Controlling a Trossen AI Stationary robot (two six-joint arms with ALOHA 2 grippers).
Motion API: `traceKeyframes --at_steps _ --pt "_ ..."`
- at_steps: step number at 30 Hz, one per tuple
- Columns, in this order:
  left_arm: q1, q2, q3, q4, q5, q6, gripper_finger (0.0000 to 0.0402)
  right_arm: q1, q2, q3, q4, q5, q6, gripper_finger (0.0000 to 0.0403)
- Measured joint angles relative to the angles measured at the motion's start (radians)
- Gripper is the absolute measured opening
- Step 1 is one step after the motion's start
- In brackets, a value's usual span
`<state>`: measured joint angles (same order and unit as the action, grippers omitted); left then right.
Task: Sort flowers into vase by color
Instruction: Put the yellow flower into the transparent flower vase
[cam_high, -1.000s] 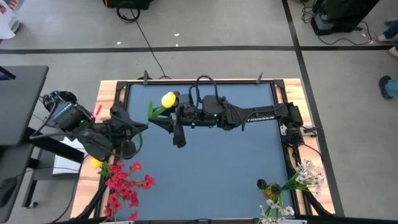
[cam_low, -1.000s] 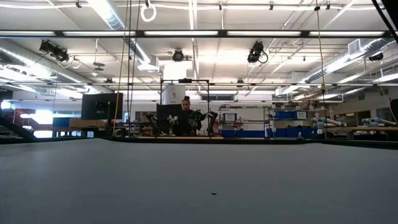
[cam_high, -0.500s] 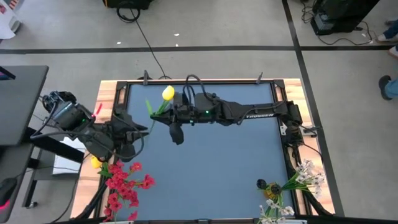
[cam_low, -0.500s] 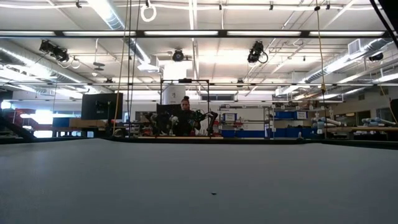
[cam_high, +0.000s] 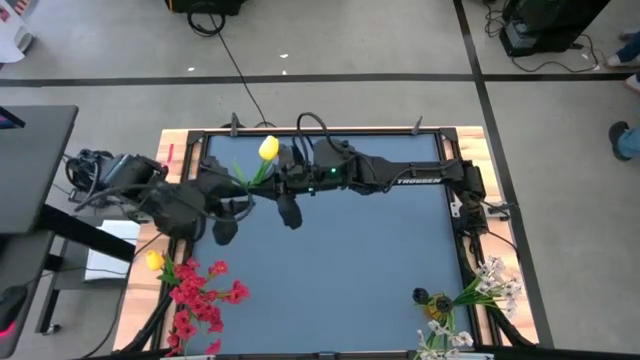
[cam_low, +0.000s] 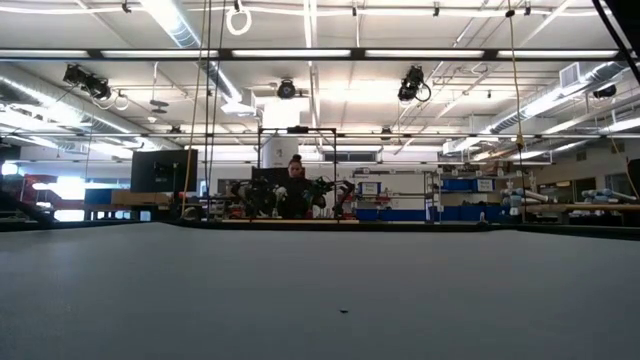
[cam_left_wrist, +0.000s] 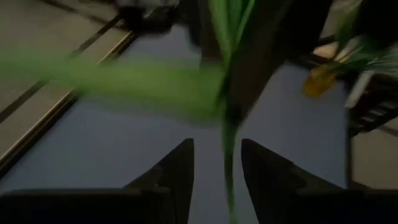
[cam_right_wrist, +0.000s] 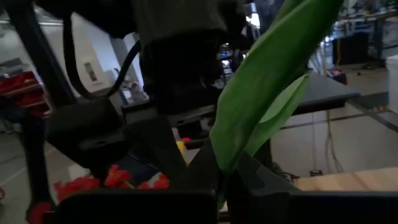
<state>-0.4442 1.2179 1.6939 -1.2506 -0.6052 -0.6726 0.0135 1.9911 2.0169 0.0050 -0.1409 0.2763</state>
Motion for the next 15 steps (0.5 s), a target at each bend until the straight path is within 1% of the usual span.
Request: traceKeyframes --at_steps 4,8,11,15 --pt "0.039 0.001 0.000 0.107 0.054 0.091 0.0139 -0.002 0.000 0.001 -0.022 -0.007 -0.009 0.0013" --pt "0.074 0.000 0.000 0.115 0.111 0.109 0.0126 -0.002 0.000 0.001 -0.019 -0.006 -0.015 0.0013" --pt "0.093 0.000 0.000 0.113 0.143 0.109 0.0097 -0.002 0.000 0.001 -0.022 -0.010 -0.016 0.0013" --pt "0.100 -0.001 0.000 0.111 0.150 0.110 0.0037 -0.002 0.000 0.001 -0.029 -0.018 -0.020 0.0014"
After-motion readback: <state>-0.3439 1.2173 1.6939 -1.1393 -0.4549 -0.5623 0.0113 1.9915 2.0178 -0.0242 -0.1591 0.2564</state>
